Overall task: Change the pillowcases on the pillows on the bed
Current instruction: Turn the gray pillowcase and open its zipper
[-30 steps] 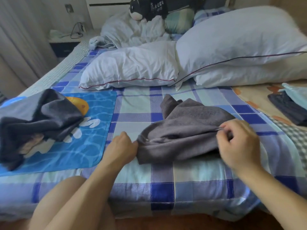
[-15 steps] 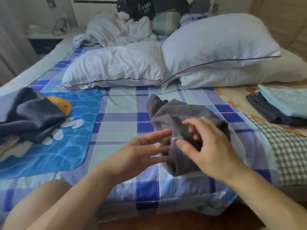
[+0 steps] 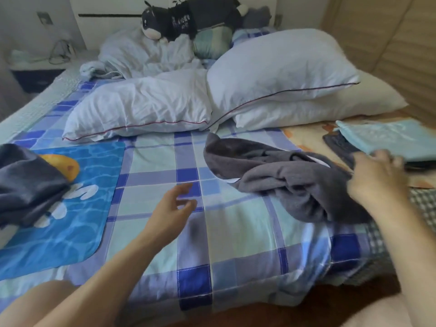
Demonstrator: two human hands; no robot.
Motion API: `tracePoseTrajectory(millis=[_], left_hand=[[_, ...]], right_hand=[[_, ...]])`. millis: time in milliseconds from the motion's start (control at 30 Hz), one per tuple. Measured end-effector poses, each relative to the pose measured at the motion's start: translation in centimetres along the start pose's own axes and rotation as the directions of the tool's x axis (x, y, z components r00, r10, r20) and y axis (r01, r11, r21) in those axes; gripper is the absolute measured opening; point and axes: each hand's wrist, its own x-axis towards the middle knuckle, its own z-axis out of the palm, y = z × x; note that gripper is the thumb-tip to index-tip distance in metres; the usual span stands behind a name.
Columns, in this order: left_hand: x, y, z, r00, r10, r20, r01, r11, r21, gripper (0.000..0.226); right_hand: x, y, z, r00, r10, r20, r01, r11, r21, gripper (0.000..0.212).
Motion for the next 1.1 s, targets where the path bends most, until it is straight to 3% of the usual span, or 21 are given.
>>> tracePoseTrajectory(millis=[67, 100, 167, 233, 300, 367, 433, 500, 600, 667, 700, 733, 800, 900, 1000, 1100], left_hand=[[3.1, 1.2, 0.7, 0.998, 0.061, 0.0, -0.061, 0.991, 0.118, 0.057], [4.8, 1.9, 1.2, 0.997, 0.075, -0.001, -0.074, 0.984, 0.16, 0.065], [7.8, 3.3, 2.4, 1.0, -0.002, 0.011, 0.001, 0.995, 0.103, 0.076], [10.0, 3.5, 3.7, 0.985, -0.154, 0.077, 0.161, 0.981, -0.104, 0.082], [11.4, 2.9, 4.9, 0.935, -0.303, 0.181, 0.346, 0.892, -0.29, 0.07], [12.0, 2.0, 6.1, 0.896, -0.377, 0.235, 0.441, 0.815, -0.375, 0.052], [12.4, 1.5, 6.9, 0.894, -0.406, 0.191, 0.446, 0.765, -0.465, 0.037], [13.4, 2.0, 6.2, 0.933, -0.348, 0.087, 0.323, 0.71, -0.626, 0.028], [15.7, 6.8, 1.0, 0.987, -0.156, -0.033, 0.049, 0.495, -0.867, 0.029], [16.4, 11.9, -4.3, 0.981, -0.076, -0.18, -0.14, 0.364, -0.921, 0.031], [16.1, 14.5, -6.9, 0.971, -0.012, -0.241, -0.221, 0.348, -0.911, 0.029], [15.4, 16.7, -9.1, 0.952, 0.059, -0.3, -0.299, 0.387, -0.872, 0.026], [12.5, 19.6, -11.4, 0.91, 0.228, -0.346, -0.414, 0.557, -0.72, 0.025], [6.5, 18.7, -10.4, 0.907, 0.405, -0.114, -0.415, 0.819, -0.395, 0.024], [1.0, 12.1, -6.0, 0.959, 0.254, 0.124, -0.252, 0.967, -0.037, 0.012], [-4.2, 5.0, -2.1, 0.986, 0.001, 0.169, -0.007, 1.0, 0.03, 0.021]], right_hand=[[-1.0, -2.7, 0.0, 0.96, -0.253, -0.116, 0.276, 0.923, 0.268, 0.046], [-1.2, -3.9, 0.2, 0.93, -0.357, -0.089, 0.365, 0.86, 0.356, 0.041], [-1.5, -5.1, 0.8, 0.872, -0.481, 0.097, 0.406, 0.819, 0.406, 0.037], [-2.2, -4.9, 0.5, 0.754, -0.579, 0.311, 0.446, 0.798, 0.405, 0.028], [-2.9, -4.3, -0.6, 0.597, -0.665, 0.449, 0.53, 0.747, 0.402, 0.021], [-3.1, -3.9, -1.1, 0.507, -0.647, 0.57, 0.571, 0.747, 0.34, 0.025], [-2.8, -3.7, -1.0, 0.527, -0.593, 0.609, 0.538, 0.788, 0.301, 0.021], [-2.3, -4.0, -0.4, 0.635, -0.555, 0.538, 0.46, 0.831, 0.313, 0.015], [-2.0, -5.2, 0.8, 0.77, -0.52, 0.37, 0.462, 0.854, 0.24, 0.064], [-2.3, -6.8, 1.1, 0.802, -0.533, 0.27, 0.484, 0.845, 0.228, 0.083], [-2.3, -7.6, 1.5, 0.814, -0.531, 0.238, 0.484, 0.844, 0.23, 0.086], [-2.2, -8.3, 2.0, 0.825, -0.521, 0.218, 0.475, 0.849, 0.231, 0.087], [-1.8, -9.1, 2.5, 0.856, -0.473, 0.211, 0.425, 0.874, 0.236, 0.082], [-1.8, -9.6, 2.0, 0.892, -0.42, 0.169, 0.305, 0.833, 0.461, 0.07], [-3.3, -9.9, 0.9, 0.88, -0.467, -0.09, 0.408, 0.644, 0.648, 0.033], [-6.5, -10.6, -0.2, 0.808, -0.583, -0.083, 0.46, 0.537, 0.707, 0.015]])
